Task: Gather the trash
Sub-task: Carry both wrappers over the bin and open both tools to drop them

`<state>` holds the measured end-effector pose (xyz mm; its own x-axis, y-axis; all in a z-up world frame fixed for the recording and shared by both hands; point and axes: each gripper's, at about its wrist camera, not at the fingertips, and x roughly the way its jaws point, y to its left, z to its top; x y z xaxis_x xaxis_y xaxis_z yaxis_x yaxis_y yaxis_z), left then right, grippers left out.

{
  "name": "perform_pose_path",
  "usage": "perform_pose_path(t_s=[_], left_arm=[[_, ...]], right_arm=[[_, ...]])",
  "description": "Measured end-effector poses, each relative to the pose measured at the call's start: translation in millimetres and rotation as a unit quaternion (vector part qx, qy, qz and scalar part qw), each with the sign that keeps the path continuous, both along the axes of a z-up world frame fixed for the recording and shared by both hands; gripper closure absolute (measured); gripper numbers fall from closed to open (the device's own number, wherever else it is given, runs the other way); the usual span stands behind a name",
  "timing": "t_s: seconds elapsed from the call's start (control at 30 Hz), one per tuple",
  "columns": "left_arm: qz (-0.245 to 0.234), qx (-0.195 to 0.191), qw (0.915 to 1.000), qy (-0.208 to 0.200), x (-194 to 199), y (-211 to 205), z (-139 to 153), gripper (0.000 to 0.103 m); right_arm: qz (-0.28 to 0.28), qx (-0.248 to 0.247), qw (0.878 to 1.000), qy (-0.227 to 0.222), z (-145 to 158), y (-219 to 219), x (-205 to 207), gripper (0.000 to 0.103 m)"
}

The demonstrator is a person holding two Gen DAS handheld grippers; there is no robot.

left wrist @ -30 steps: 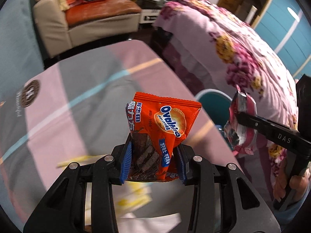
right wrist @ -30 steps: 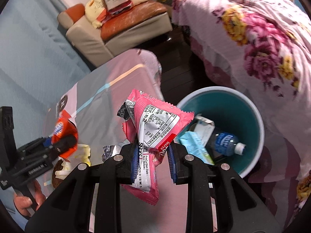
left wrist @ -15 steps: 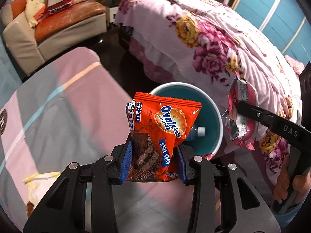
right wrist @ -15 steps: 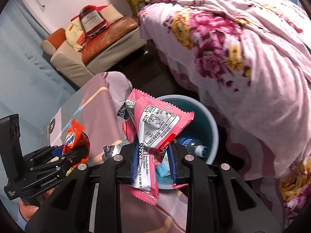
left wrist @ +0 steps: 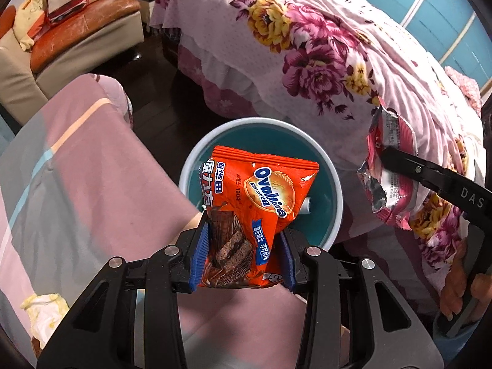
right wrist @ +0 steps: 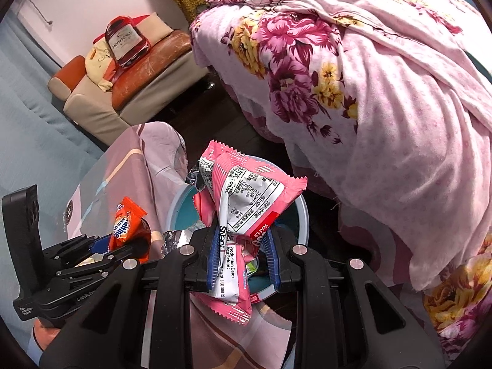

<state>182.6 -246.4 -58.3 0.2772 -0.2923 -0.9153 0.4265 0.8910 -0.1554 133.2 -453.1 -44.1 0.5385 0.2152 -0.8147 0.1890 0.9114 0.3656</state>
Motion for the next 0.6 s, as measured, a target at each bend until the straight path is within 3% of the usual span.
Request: perform_pose_path(t_s=[0.17, 0.27, 0.43, 0.6], left_arm=[[-0.004, -0.005, 1.0, 0.005, 3.7, -3.9, -3.8, 0.062], [-0.006, -0.009, 0.9999, 0.006, 4.7, -5.0, -4.1, 0.056], [-0.002, -0.018, 0.9998, -0.002, 5.9, -5.5, -2.5, 0.023], [0.011, -0.016, 0.9998, -0.003, 5.8, 2.9, -2.3, 0.014]], right_arm=[[-0.001, -0.003, 1.0, 0.003, -1.9, 0.3, 3.5, 0.078], [-0.003, -0.005, 1.0, 0.002, -1.1, -1.0, 5.3, 0.078], [-0.005, -0.011, 1.0, 0.001, 2.0, -0.9, 6.0, 0.078], [-0.002, -0.016, 1.0, 0.004, 2.0, 4.0, 6.6, 0.077]])
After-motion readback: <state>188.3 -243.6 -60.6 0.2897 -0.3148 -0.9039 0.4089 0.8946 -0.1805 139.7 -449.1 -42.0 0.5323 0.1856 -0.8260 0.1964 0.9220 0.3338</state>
